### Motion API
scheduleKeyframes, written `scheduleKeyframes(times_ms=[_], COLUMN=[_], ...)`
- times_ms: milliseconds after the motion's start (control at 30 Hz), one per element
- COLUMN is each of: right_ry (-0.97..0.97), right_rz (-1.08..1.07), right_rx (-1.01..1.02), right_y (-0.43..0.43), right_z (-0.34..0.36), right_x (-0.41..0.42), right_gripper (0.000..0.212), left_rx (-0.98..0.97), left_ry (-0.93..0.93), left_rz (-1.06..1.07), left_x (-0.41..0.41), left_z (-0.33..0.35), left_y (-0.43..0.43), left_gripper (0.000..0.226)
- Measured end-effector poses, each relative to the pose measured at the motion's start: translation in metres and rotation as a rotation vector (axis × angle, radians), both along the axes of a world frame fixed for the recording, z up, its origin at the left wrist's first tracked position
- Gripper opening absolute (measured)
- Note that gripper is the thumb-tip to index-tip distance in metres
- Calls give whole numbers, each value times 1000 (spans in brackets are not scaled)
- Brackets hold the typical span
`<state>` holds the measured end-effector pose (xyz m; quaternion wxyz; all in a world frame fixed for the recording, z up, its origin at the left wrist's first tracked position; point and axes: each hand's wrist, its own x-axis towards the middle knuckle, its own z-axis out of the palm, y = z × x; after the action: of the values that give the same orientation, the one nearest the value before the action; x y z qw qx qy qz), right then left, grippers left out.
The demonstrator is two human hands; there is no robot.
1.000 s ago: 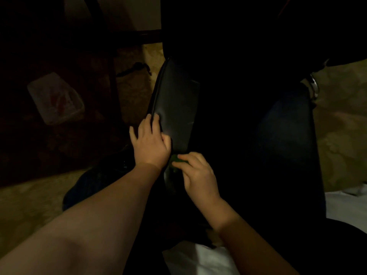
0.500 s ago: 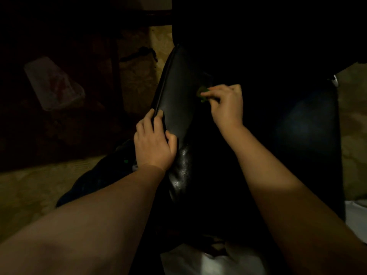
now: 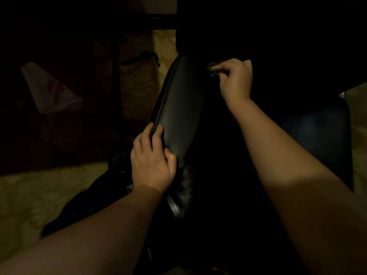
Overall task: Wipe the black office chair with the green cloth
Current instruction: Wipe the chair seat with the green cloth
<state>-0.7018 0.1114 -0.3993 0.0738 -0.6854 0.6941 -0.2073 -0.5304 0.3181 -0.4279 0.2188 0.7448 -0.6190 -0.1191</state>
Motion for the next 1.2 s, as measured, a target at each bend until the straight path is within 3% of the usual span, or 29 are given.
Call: scheduleKeyframes(times_ms=[267,367,767,1200], right_ry=[120,195,92,-20], right_rz=[-85,33,96,228], right_rx=[49,99,232,240], right_y=[-28,-22,38,177], right_z=[17,14,22,26], right_x=[7,1,3,17], right_gripper=[37,46,44,34], left_rx=[0,-7,-29,7], left_ry=[-8,-11,-6,24], left_rz=[5,13,9,-13], left_x=[0,-1,-2,0], left_z=[0,-1,0,4], left_y=[0,0,0,4], left_gripper=[59,59,59,58])
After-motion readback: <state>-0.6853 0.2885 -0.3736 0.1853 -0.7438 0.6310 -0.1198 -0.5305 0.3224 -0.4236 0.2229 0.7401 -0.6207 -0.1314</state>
